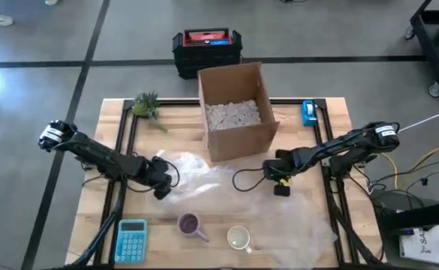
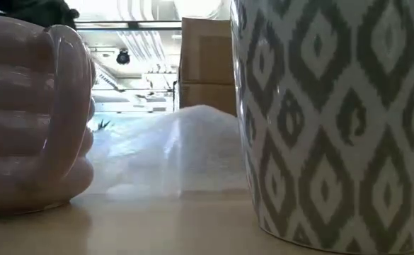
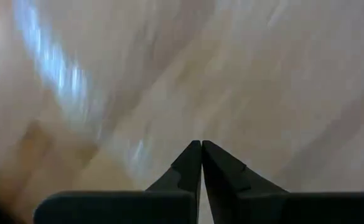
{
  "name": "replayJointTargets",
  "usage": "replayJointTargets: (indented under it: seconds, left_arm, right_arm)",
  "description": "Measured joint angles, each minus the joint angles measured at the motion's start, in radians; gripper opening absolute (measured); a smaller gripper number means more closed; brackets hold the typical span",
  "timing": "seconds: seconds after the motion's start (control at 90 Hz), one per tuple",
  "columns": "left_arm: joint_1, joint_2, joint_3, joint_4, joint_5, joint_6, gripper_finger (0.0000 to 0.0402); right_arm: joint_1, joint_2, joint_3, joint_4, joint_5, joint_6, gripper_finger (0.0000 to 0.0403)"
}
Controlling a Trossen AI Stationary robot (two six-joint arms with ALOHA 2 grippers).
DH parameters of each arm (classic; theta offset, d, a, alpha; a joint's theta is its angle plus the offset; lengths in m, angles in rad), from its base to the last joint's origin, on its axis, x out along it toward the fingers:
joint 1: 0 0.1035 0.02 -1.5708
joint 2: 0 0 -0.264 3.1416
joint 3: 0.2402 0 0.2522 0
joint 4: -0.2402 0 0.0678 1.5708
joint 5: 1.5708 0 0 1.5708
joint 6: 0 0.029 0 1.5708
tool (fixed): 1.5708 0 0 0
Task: Wrap mug
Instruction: Wrap the purple mug with the left bubble wrap
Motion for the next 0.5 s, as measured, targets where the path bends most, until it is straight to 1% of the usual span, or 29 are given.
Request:
replayJointTargets:
  seconds: [0.078, 0.122, 0.178, 0.222, 0.267, 0.311, 0.356, 0.411, 0.5]
  left_arm:
    - [0.000, -0.011, 0.028, -0.008, 0.002, -0.010, 0.0000]
    - [0.000, -0.018, 0.060, -0.006, -0.024, -0.011, 0.0000]
    - [0.000, -0.029, 0.102, 0.004, -0.096, 0.003, 0.0000]
    - [0.000, -0.032, 0.133, 0.025, -0.178, 0.033, 0.0000]
    - [0.000, -0.033, 0.148, 0.077, -0.249, 0.078, 0.0000]
    - [0.006, -0.032, 0.150, 0.154, -0.294, 0.138, 0.0000]
    - [0.020, -0.024, 0.144, 0.237, -0.302, 0.224, 0.0000]
    - [0.039, -0.004, 0.124, 0.342, -0.284, 0.320, 0.0000]
    - [0.069, 0.045, 0.085, 0.398, -0.249, 0.376, 0.0000]
  right_arm:
    - [0.000, -0.037, 0.015, -0.003, 0.000, 0.003, 0.0002]
    - [0.000, -0.060, 0.030, 0.005, 0.000, 0.001, 0.0002]
    - [0.000, -0.084, 0.045, 0.032, 0.004, -0.011, 0.0002]
    - [0.000, -0.102, 0.047, 0.080, 0.014, -0.024, 0.0002]
    - [0.000, -0.110, 0.043, 0.148, 0.029, -0.041, 0.0002]
    - [0.000, -0.111, 0.035, 0.240, 0.038, -0.054, 0.0002]
    - [0.000, -0.104, 0.021, 0.320, 0.040, -0.074, 0.0002]
    - [0.000, -0.078, 0.005, 0.411, 0.042, -0.093, 0.0002]
    - [0.000, -0.023, -0.024, 0.524, 0.034, -0.097, 0.0002]
